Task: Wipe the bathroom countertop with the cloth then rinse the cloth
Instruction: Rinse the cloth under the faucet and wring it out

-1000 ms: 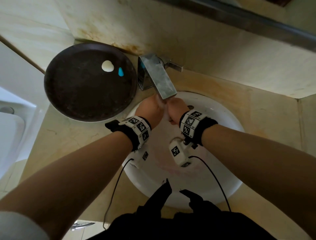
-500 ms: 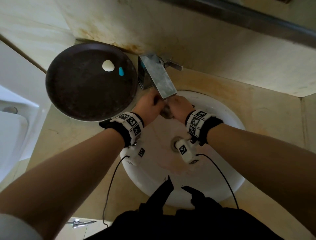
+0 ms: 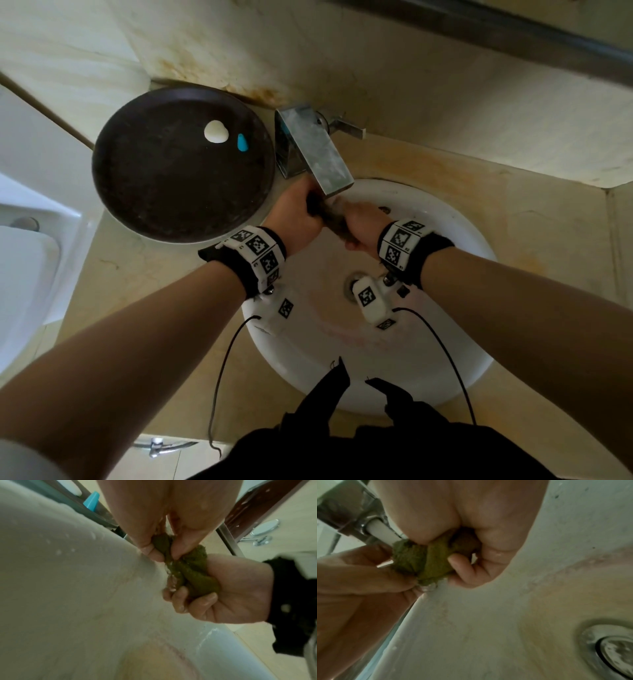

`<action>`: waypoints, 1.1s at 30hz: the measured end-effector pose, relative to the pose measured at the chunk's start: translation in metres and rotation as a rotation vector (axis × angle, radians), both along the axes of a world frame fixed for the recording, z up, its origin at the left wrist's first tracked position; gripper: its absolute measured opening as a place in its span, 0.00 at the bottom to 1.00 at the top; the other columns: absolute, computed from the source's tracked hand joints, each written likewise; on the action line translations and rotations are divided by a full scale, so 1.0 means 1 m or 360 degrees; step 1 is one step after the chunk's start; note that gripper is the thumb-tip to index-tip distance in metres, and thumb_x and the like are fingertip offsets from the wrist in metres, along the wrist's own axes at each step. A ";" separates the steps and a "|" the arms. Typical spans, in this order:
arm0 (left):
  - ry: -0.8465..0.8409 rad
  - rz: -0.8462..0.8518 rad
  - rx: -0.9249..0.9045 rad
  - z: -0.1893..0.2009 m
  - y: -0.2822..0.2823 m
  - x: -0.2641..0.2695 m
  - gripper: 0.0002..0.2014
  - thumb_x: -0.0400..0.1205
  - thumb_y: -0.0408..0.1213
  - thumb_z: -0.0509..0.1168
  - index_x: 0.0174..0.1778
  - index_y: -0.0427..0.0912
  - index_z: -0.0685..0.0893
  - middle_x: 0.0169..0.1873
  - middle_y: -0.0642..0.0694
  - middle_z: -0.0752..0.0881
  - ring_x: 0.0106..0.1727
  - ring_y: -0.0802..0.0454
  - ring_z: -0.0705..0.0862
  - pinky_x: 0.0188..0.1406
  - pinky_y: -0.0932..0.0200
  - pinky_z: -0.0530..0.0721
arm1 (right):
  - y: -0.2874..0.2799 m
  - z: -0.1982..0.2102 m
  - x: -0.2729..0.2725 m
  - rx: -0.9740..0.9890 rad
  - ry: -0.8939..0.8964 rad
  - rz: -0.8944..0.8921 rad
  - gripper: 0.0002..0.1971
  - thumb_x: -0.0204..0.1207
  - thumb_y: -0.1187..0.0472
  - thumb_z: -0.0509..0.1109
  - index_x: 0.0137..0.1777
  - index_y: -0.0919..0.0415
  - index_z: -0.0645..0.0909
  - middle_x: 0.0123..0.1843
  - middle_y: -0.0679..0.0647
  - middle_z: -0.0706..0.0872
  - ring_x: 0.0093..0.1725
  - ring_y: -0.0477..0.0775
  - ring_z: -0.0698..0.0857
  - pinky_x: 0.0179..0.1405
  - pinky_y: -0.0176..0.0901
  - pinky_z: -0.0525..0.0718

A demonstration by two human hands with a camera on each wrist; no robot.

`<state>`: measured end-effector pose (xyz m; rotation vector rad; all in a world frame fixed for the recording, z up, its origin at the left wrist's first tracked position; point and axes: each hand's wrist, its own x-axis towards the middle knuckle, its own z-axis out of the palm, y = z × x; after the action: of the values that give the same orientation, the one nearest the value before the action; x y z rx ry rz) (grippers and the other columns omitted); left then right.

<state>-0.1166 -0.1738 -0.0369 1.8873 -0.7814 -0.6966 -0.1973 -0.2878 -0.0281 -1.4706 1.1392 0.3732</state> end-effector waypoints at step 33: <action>-0.0026 -0.0089 0.0156 0.005 -0.006 -0.001 0.13 0.79 0.36 0.65 0.60 0.43 0.82 0.50 0.46 0.87 0.50 0.50 0.86 0.52 0.53 0.85 | -0.004 0.005 0.002 -0.0292 -0.0203 0.0000 0.22 0.86 0.46 0.48 0.60 0.58 0.78 0.48 0.58 0.88 0.39 0.53 0.86 0.39 0.43 0.87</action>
<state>-0.1176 -0.1798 -0.0316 1.9676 -0.8260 -0.7674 -0.1952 -0.2915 -0.0231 -1.6304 1.0934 0.1749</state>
